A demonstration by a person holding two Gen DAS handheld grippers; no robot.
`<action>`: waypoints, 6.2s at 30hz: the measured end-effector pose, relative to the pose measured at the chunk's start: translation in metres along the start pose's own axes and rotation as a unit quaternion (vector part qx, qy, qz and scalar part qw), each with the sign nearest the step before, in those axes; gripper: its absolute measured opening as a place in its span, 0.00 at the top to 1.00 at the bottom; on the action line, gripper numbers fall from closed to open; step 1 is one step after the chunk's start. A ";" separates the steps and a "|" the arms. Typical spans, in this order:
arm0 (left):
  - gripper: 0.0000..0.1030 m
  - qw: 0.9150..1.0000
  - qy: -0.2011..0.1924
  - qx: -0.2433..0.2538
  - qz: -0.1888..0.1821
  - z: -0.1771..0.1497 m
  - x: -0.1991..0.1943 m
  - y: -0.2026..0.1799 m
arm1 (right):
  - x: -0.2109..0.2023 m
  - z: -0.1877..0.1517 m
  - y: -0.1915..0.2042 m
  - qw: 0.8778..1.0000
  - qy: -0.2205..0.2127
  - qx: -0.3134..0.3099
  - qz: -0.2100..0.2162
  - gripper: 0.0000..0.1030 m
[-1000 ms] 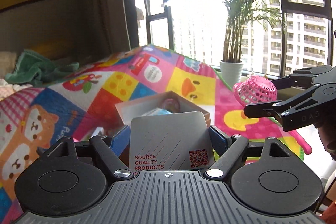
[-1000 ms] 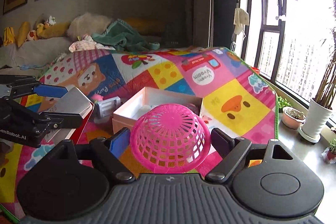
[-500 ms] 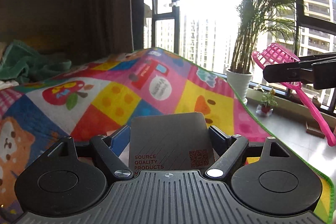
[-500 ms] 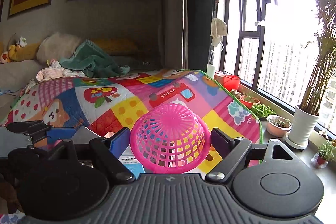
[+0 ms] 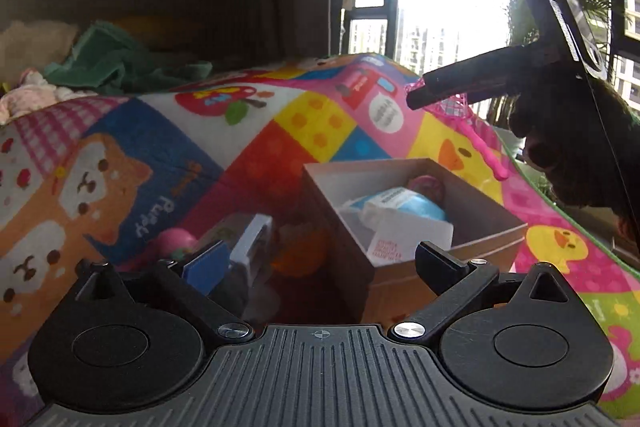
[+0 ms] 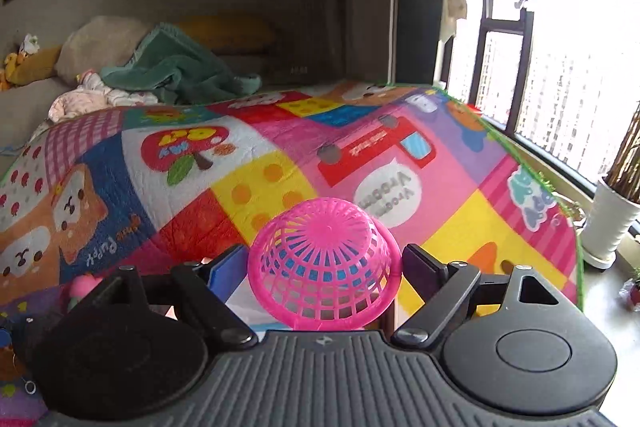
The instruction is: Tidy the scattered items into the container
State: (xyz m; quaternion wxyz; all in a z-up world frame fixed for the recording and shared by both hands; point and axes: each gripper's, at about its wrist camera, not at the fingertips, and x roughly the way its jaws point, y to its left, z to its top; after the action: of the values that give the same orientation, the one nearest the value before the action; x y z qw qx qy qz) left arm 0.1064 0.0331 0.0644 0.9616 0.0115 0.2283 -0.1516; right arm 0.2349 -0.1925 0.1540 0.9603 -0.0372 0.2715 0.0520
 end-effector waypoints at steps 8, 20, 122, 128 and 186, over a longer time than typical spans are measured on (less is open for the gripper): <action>0.01 0.998 0.037 -0.048 0.008 -0.037 0.012 0.018 | -0.014 -0.003 -0.006 0.999 0.016 0.029 0.011 0.03; 0.00 0.990 0.062 -0.129 -0.005 -0.053 0.025 0.036 | -0.022 -0.012 0.102 0.992 0.073 -0.045 0.092 0.37; 0.19 0.997 0.046 -0.029 0.058 -0.020 0.022 0.021 | -0.114 -0.223 0.021 0.996 0.070 0.044 -0.025 0.00; 0.18 0.998 0.031 -0.003 -0.053 -0.027 -0.033 -0.033 | -0.114 -0.223 0.022 0.996 0.069 0.043 -0.028 0.00; 0.00 0.985 0.165 0.045 -0.017 -0.080 -0.015 -0.091 | -0.093 -0.211 -0.002 0.993 0.086 0.065 -0.037 0.00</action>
State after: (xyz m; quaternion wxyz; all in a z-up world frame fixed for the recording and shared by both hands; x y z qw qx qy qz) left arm 0.0320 -0.0423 0.0036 0.9067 0.0756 0.3768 -0.1737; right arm 0.0466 -0.2226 0.0235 0.9349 0.0106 0.3547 -0.0044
